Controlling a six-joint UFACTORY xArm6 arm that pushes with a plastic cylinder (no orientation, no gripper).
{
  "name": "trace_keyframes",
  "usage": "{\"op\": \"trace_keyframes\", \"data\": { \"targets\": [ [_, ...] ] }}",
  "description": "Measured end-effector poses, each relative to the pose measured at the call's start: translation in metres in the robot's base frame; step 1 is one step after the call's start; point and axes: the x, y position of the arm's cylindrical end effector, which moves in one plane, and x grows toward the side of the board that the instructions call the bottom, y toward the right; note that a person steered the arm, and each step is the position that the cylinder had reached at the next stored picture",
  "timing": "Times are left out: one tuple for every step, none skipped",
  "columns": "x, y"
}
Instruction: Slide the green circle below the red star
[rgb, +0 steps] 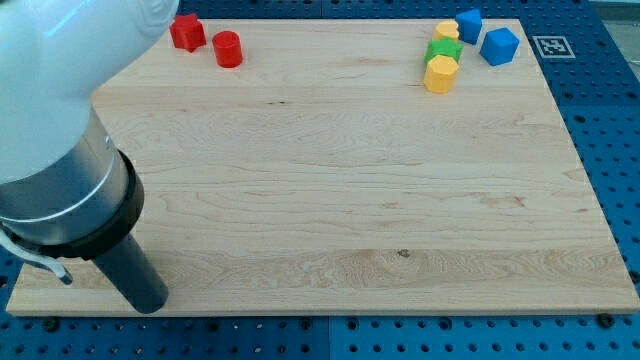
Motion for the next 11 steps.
{"op": "trace_keyframes", "data": {
  "targets": [
    [0.0,-0.003],
    [0.0,-0.012],
    [-0.001,-0.012],
    [0.0,-0.029],
    [0.0,-0.033],
    [0.0,-0.033],
    [-0.005,-0.033],
    [-0.02,-0.033],
    [-0.041,-0.033],
    [-0.064,-0.033],
    [-0.091,-0.033]
  ]
}}
